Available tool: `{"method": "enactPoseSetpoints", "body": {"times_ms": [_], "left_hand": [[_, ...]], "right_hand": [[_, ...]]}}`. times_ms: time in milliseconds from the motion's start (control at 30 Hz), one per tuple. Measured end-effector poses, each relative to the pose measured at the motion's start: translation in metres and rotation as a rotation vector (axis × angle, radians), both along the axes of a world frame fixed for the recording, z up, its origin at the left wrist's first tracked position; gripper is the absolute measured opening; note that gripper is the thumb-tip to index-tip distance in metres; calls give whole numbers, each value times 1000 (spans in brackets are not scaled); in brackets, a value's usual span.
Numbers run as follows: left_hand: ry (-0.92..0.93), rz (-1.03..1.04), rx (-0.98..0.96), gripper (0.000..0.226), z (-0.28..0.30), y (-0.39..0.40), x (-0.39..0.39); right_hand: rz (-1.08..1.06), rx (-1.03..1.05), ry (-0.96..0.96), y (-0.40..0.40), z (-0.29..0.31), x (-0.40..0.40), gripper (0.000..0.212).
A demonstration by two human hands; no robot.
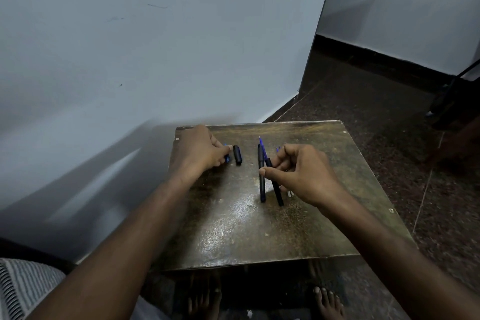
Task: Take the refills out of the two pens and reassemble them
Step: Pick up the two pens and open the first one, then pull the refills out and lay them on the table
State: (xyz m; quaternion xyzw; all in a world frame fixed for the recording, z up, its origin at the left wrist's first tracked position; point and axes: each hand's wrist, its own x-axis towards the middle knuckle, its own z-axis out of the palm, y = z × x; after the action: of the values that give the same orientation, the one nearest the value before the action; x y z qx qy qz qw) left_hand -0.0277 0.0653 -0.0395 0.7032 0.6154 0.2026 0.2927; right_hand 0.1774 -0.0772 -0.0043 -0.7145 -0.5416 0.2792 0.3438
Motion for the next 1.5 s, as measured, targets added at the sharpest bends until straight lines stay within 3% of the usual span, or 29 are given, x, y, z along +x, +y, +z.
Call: {"method": "enactPoseSetpoints", "body": {"times_ms": [300,433,533,600,733,900,1100,1200,1333,1500], "left_hand": [[53,-49,52,44,1,-6,2],[-33,-55,227,30,20,-19,8],[-321,-267,-16,25,32,-33,21],[-406,-377,-186,26,33,-41,29],[-485,-421,-178,13,24,-42,36],[-623,-276,-199,17,22,-37,34],[-771,17,-57,17,27,-18,23],[-738,21,-59,12,27,-16,22],[-632,-126,-95,16,23,-29,35],[-615,-186,-120,20,24,-43,52]], "right_hand": [[-9,15,20,-2,2,4,24],[-19,29,33,-2,1,5,24],[-28,44,59,-1,2,4,23],[-25,50,56,0,2,4,22],[-25,51,45,0,2,4,22],[-1,30,34,-1,1,5,23],[47,-84,-32,-5,-2,12,21],[25,-75,28,-6,-1,18,21],[54,-76,279,-7,2,24,22],[129,-140,365,-11,4,31,17]]}}
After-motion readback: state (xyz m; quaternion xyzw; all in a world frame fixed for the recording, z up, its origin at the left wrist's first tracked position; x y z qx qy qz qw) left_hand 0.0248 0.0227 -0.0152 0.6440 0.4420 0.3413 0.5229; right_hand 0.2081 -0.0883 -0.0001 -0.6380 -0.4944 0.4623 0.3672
